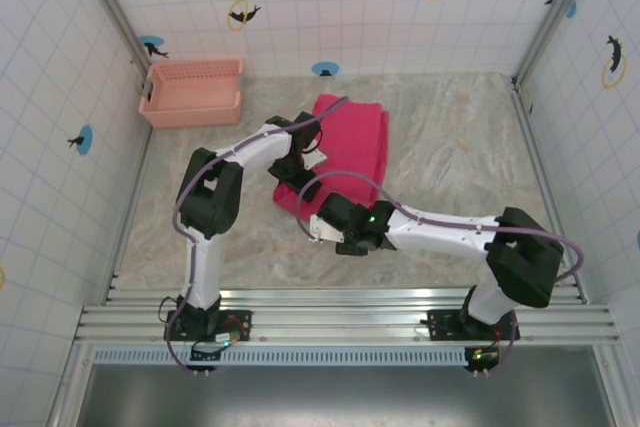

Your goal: Roll up the long pants

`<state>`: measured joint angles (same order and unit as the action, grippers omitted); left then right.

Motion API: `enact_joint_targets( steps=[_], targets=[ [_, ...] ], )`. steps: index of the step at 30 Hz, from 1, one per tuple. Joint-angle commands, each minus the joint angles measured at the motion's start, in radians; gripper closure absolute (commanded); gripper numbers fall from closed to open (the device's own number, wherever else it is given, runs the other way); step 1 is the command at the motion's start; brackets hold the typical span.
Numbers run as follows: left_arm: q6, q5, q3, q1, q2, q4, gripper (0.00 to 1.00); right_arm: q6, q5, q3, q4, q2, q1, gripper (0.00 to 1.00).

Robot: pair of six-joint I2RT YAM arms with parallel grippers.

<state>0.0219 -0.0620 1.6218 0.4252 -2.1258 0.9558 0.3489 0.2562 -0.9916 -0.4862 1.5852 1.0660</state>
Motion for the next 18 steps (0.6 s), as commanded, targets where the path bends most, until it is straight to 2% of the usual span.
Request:
enact_joint_targets(
  steps=[1,7,10,13,16,18],
  targets=[
    [-0.031,0.018,-0.014,-0.004,-0.014,0.016,0.03,0.039,0.066,-0.004,0.059,0.073,0.009,0.36],
    [-0.045,0.016,-0.005,-0.004,-0.017,0.032,0.03,0.053,0.107,-0.030,0.094,0.194,0.008,0.37],
    [-0.056,0.017,-0.003,-0.009,-0.017,0.040,0.02,0.067,0.149,-0.057,0.098,0.247,0.010,0.41],
    [-0.066,0.009,-0.007,-0.014,-0.011,0.042,0.03,0.092,0.204,-0.070,0.138,0.279,0.007,0.40],
    [-0.075,0.005,-0.008,-0.017,-0.004,0.047,0.03,0.108,0.234,-0.119,0.115,0.324,-0.010,0.45],
    [-0.080,0.003,-0.012,-0.019,0.002,0.049,0.02,0.116,0.215,-0.143,0.100,0.346,-0.028,0.55]
  ],
)
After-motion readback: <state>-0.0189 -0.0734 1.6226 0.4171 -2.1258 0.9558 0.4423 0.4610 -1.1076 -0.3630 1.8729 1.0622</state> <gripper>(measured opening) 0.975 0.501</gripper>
